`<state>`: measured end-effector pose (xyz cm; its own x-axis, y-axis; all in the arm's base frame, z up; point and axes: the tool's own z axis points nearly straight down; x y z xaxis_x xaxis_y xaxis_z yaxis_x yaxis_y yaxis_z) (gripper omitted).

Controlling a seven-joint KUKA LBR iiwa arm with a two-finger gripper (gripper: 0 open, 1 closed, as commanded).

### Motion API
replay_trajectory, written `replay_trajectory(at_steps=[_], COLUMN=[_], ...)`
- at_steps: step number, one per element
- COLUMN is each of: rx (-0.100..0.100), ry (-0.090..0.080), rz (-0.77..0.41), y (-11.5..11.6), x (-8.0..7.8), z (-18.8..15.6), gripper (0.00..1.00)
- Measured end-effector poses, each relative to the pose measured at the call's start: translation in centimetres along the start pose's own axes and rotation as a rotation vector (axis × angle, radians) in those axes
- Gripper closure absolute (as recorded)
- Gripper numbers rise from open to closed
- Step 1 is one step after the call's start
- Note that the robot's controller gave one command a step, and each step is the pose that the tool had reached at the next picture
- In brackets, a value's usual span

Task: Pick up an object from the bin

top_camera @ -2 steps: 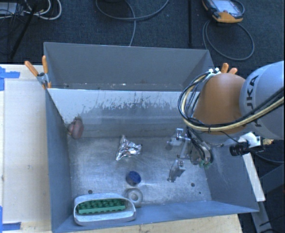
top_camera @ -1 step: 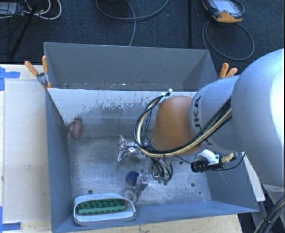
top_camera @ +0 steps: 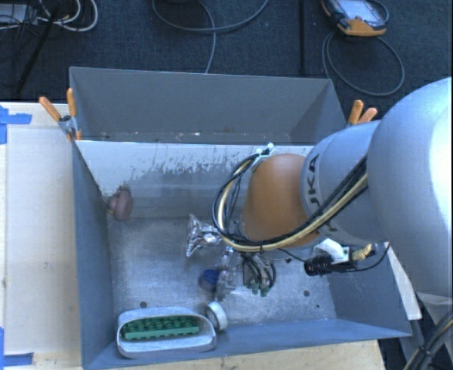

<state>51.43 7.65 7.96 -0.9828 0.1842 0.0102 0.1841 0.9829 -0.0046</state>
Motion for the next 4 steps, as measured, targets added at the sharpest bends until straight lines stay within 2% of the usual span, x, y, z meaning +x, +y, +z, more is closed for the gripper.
replay_trajectory(at_steps=[1,2,3,4], rx=[-0.004,-0.002,-0.003,-0.008], ry=[-0.018,-0.001,-0.008,-0.013], rz=[-0.2,-0.126,-0.128,-0.044], y=[-2.4,-3.5,-3.4,2.7], x=[-0.8,-0.5,-0.7,-4.6], z=[-15.5,-4.2,-4.6,-5.0], gripper=[1.0,1.0,0.0,0.0])
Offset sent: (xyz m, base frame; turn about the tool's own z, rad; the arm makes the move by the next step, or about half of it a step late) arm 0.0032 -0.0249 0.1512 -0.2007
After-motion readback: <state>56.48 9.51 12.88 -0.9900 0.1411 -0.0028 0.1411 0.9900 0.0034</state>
